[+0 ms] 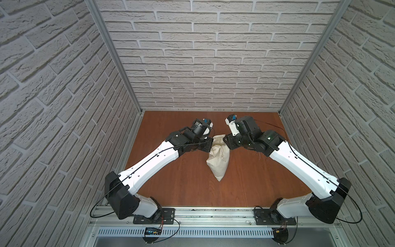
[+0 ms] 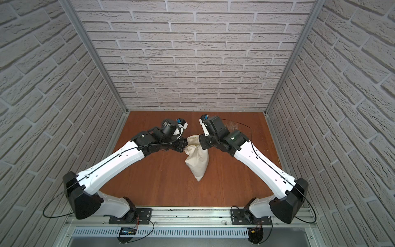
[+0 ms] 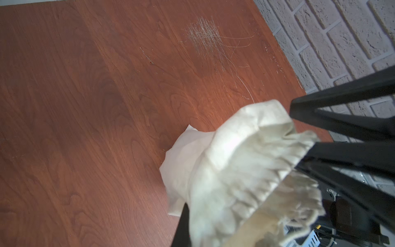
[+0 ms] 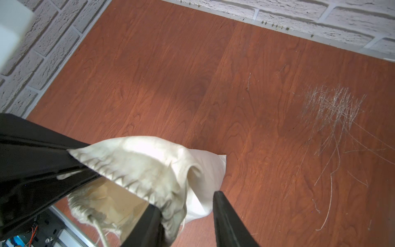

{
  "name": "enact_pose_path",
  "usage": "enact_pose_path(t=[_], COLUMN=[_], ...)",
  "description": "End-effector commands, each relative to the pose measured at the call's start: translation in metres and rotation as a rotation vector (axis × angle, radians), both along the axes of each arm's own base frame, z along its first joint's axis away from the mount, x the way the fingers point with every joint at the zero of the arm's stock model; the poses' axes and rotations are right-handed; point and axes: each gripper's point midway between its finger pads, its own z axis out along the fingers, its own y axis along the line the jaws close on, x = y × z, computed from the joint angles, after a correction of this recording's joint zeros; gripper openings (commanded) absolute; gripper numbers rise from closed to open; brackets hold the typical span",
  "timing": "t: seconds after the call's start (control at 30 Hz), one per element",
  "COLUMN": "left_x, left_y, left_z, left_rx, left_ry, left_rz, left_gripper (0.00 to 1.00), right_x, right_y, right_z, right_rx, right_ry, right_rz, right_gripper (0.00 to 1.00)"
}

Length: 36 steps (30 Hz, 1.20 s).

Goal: Close the soil bag
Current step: Adjust the soil bag at the center of the board.

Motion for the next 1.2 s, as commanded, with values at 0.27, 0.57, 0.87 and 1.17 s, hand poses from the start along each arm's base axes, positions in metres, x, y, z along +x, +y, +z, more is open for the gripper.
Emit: enact_pose_path(t=[0.27, 0.57, 0.87, 1.17], left_x=[0.004, 0.013, 0.017, 0.017], left_y=[0.016, 0.048, 0.050, 0.057], left_z=[0.007, 0.013, 0.004, 0.012], left_rx=[0.074, 0.179, 0.190, 0.204], left_ry=[-0.027, -0.049, -0.023, -0.036], left_rz=[0.038, 0.115, 0.120, 0.130], left_gripper=[0.04, 0.10, 0.29, 0.38], right_x=[0.011, 0.004, -0.005, -0.003], right_y=[-0.025, -0.037, -0.028, -0.036], right_z=[0.004, 0.031, 0.020, 0.028], right_rx=[-0.092, -0.033, 0.059, 0.070], right_ry=[-0.027, -0.064, -0.007, -0.025], right_rz=[-0.070, -0.091, -0.069, -0.078], right_gripper=[0.03, 0.03, 0.03, 0.03])
